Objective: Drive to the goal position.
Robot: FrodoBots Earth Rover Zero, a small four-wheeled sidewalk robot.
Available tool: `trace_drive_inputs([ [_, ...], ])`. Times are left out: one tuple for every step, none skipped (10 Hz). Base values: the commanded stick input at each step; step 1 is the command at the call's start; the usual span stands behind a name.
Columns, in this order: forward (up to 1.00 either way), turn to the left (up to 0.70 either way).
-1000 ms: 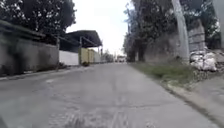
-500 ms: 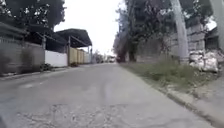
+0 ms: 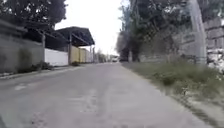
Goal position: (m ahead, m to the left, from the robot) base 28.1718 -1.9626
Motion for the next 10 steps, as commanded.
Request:
trace_drive_inputs([
  [1.0,0.0],
  [1.0,0.0],
  [1.0,0.0],
  [1.0,0.0],
  [1.0,0.0],
  [1.0,0.0],
  [1.0,-0.03],
  [1.0,-0.03],
  [1.0,-0.04],
  [1.0,-0.05],
])
